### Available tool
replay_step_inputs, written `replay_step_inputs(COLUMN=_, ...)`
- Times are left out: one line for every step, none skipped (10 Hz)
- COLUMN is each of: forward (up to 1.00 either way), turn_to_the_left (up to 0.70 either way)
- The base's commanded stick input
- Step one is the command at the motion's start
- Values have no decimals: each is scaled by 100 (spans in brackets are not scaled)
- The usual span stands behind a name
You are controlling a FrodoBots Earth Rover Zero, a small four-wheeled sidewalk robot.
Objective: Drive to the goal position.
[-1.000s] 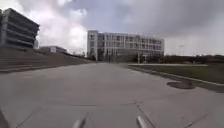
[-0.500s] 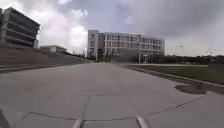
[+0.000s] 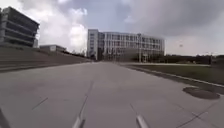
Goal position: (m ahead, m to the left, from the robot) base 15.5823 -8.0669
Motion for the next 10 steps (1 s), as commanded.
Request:
replay_step_inputs(forward=70, turn_to_the_left=0)
replay_step_inputs(forward=70, turn_to_the_left=0)
replay_step_inputs(forward=70, turn_to_the_left=0)
replay_step_inputs(forward=70, turn_to_the_left=3)
replay_step_inputs(forward=70, turn_to_the_left=2)
replay_step_inputs(forward=70, turn_to_the_left=2)
replay_step_inputs(forward=70, turn_to_the_left=1)
replay_step_inputs(forward=70, turn_to_the_left=1)
replay_step_inputs(forward=70, turn_to_the_left=0)
replay_step_inputs(forward=70, turn_to_the_left=0)
